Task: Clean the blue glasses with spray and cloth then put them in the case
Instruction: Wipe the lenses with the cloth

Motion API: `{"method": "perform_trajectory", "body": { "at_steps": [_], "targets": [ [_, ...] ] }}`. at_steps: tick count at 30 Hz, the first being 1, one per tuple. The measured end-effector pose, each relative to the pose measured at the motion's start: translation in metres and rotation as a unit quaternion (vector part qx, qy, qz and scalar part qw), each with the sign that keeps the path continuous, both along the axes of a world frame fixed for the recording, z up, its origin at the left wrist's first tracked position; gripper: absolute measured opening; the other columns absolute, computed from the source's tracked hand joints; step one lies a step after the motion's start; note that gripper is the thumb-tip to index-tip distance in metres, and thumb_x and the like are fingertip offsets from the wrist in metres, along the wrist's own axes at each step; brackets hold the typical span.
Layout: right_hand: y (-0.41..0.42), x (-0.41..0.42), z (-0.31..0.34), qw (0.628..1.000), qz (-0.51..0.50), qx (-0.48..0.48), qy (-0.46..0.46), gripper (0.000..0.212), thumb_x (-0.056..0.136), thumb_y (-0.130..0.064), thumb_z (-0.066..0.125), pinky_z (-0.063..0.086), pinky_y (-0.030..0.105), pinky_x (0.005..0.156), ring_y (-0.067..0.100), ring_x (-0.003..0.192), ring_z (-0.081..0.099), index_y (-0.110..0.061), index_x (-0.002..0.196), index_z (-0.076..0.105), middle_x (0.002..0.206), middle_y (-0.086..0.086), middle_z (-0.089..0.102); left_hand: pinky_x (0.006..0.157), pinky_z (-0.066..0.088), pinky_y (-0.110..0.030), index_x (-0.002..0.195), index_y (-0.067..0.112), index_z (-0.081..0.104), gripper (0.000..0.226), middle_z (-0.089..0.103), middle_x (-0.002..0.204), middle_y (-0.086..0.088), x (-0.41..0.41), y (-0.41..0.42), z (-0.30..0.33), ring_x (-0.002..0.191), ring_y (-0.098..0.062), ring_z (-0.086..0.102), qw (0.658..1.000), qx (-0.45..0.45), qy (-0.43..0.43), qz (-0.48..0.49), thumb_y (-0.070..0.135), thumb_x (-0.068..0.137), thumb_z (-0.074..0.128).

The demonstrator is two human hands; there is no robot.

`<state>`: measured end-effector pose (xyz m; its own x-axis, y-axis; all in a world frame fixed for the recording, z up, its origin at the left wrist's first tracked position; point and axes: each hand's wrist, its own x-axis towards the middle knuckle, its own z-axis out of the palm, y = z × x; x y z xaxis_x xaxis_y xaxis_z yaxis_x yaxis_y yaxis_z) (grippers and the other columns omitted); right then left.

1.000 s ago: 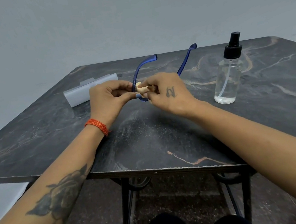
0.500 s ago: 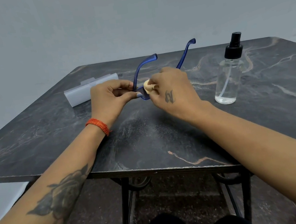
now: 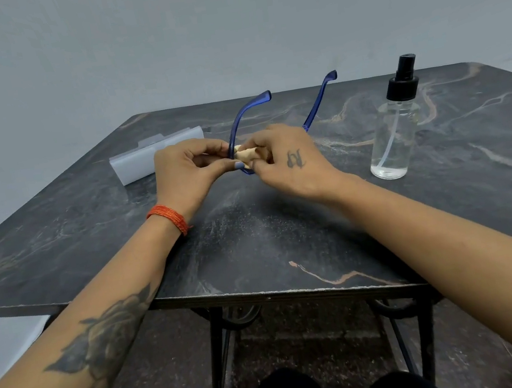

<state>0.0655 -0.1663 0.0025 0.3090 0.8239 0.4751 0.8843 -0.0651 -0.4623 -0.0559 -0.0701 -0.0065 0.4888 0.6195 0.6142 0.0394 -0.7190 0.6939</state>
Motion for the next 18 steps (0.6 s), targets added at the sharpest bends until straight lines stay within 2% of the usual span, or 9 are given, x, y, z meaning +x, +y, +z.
{"method": "perform_trajectory", "body": {
  "at_steps": [3,7,10,15,18],
  "targets": [
    [-0.001,0.0,0.0,0.999,0.005,0.011,0.046,0.013,0.082,-0.022,0.062,0.033,0.017,0.054,0.007,0.065,0.051,-0.018,0.092,0.071,0.078,-0.003,0.065,0.072,0.055,-0.017,0.083,0.018,0.069,0.024,0.069,0.079,0.002,0.0,0.001,0.0,0.073,-0.006,0.067,1.0,-0.001,0.005,0.003,0.009,0.064,0.08],
    [-0.006,0.0,0.002,0.998,0.015,0.022,0.065,0.011,0.078,-0.02,0.064,0.036,0.021,0.053,0.009,0.06,0.05,-0.016,0.085,0.072,0.071,0.0,0.064,0.071,0.054,-0.015,0.085,0.016,0.07,0.022,0.07,0.081,-0.001,0.0,0.004,0.0,0.073,-0.006,0.067,1.0,0.001,0.003,0.011,0.01,0.066,0.079],
    [-0.01,0.0,0.004,1.0,0.006,0.015,0.019,0.013,0.078,-0.018,0.062,0.03,0.019,0.05,0.007,0.056,0.045,-0.016,0.085,0.072,0.068,-0.001,0.06,0.072,0.055,-0.017,0.084,0.014,0.07,0.02,0.07,0.082,-0.005,0.0,0.006,0.0,0.074,-0.011,0.067,1.0,0.006,0.004,0.018,0.01,0.067,0.079],
    [-0.011,0.001,0.005,0.994,-0.04,0.014,-0.104,0.018,0.082,-0.016,0.054,0.021,0.013,0.052,0.016,0.074,0.044,-0.012,0.093,0.068,0.081,0.004,0.055,0.073,0.053,-0.015,0.085,0.014,0.07,0.019,0.07,0.082,-0.003,0.001,0.007,0.0,0.075,-0.01,0.066,1.0,0.005,0.0,0.015,0.01,0.068,0.078],
    [-0.01,0.002,0.004,0.989,-0.045,0.015,-0.137,0.02,0.084,-0.015,0.052,0.026,0.023,0.052,0.016,0.074,0.044,-0.01,0.095,0.068,0.085,0.006,0.055,0.072,0.052,-0.014,0.083,0.018,0.069,0.019,0.069,0.08,-0.001,0.001,0.007,0.0,0.073,-0.008,0.066,1.0,0.006,-0.007,0.015,0.012,0.068,0.078]
  ]
}}
